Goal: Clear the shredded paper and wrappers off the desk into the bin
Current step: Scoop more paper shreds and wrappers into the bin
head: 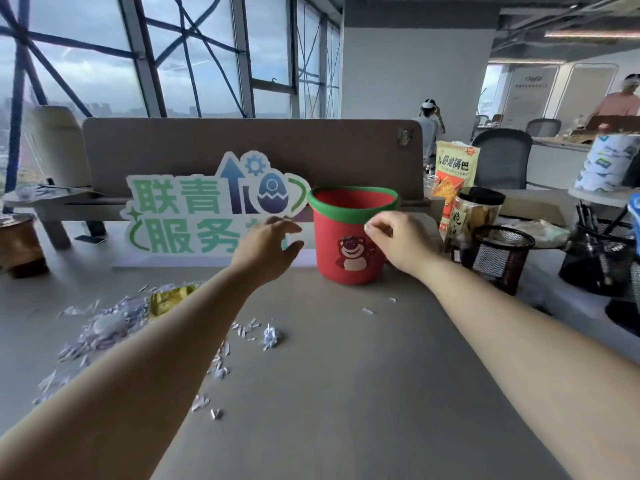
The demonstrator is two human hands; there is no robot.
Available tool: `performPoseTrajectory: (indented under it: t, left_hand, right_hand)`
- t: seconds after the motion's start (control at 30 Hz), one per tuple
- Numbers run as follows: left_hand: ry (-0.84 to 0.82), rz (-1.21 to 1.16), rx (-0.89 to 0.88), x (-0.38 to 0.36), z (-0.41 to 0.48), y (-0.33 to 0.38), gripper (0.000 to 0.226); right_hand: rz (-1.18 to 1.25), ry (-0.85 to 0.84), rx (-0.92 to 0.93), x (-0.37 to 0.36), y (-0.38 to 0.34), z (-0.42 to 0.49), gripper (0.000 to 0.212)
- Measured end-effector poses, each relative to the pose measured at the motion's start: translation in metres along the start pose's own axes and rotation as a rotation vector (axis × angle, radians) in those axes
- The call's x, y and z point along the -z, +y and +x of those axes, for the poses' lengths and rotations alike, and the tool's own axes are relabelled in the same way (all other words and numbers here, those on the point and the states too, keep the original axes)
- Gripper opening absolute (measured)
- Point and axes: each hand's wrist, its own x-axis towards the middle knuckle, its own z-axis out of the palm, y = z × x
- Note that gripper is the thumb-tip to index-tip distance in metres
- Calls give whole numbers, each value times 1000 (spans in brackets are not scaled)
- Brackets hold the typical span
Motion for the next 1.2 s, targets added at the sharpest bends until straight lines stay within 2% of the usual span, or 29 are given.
performPoseTrajectory:
  t: [0.1,0.2,0.27,0.33,0.47,0.57,0.67,0.8,1.0,1.2]
  left_hand:
    - [-204,89,63,-25,-43,-11,46]
    - [-382,177,76,-46,-79,-12,62]
    - [-443,205,101,-53,-93,-12,67]
    - [-438,232,99,-54,-103,-13,63]
    - [-383,231,14,-55,-112,-19,40]
    - [-387,198,6,-55,-112,-25,36]
    - [-362,157,21,-55,-110,-27,33]
    - [-323,140,1,-49,-113,-24,29]
    - [-372,214,-10,-20,-124,-26,24]
    - [-271,219,11,7,-161,-60,27]
  right_hand:
    - [13,-125,-118,-29,24,-34,20]
    - [-105,-239,-194,-53,44,-69,44]
    - [-156,-246,-203,-60,54,-82,54]
    - [-189,-248,-219,-62,59,-84,62]
    - [-245,-340,-300,-69,67,-82,76]
    - [-281,-400,-304,-74,68,-81,72]
    - [-196,-419,-295,-77,57,-80,64]
    - [-130,-460,-197,-88,34,-86,53]
    - [-83,-505,-51,-117,-18,-102,47]
    - [-25,-606,28,-140,-66,-113,59]
